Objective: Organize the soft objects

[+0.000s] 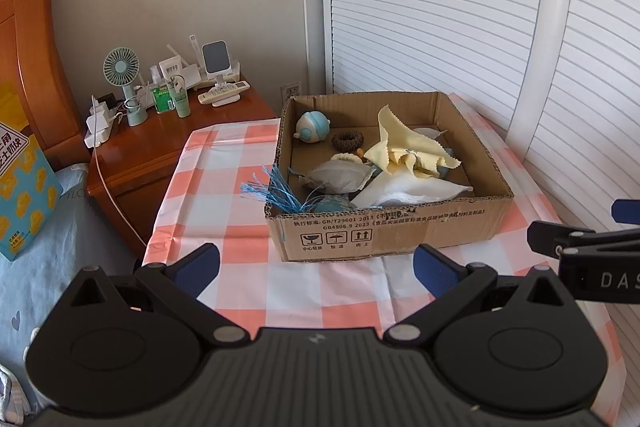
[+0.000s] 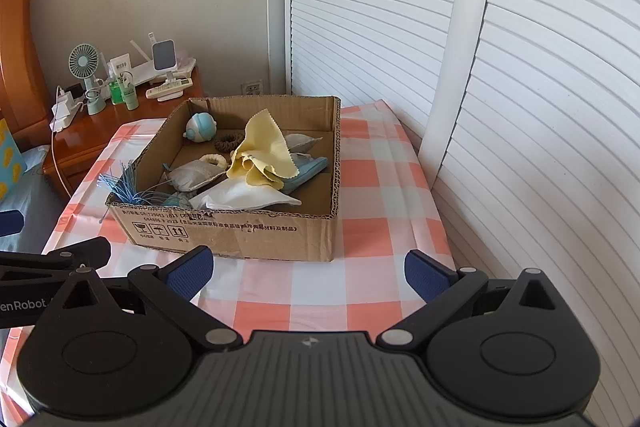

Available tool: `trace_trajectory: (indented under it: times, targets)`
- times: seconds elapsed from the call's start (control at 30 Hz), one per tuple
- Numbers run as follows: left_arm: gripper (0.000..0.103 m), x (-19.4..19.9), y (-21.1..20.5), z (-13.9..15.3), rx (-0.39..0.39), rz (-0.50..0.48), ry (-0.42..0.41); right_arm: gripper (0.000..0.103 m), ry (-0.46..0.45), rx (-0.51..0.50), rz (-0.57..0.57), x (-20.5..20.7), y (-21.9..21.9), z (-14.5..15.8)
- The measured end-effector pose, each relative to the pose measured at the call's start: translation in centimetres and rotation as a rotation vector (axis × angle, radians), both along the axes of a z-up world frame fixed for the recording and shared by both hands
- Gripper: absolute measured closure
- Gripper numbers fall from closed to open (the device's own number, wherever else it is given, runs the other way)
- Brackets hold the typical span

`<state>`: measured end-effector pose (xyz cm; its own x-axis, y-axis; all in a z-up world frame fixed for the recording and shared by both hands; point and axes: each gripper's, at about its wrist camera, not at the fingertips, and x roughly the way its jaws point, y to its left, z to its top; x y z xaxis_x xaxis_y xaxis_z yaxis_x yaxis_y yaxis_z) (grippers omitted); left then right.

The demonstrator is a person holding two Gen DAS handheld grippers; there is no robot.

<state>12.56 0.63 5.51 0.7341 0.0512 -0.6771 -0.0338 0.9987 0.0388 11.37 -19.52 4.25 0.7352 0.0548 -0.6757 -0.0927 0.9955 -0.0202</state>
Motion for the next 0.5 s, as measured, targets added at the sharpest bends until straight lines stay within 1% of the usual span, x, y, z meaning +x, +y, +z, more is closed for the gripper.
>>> trace_trajectory:
  times: [0.5]
  targets:
    - [0.001, -0.05, -0.1, -0.08, 0.002, 0.001, 0.002, 0.0, -0.003, 0.002, 0.0, -0.15, -0.06, -0.01]
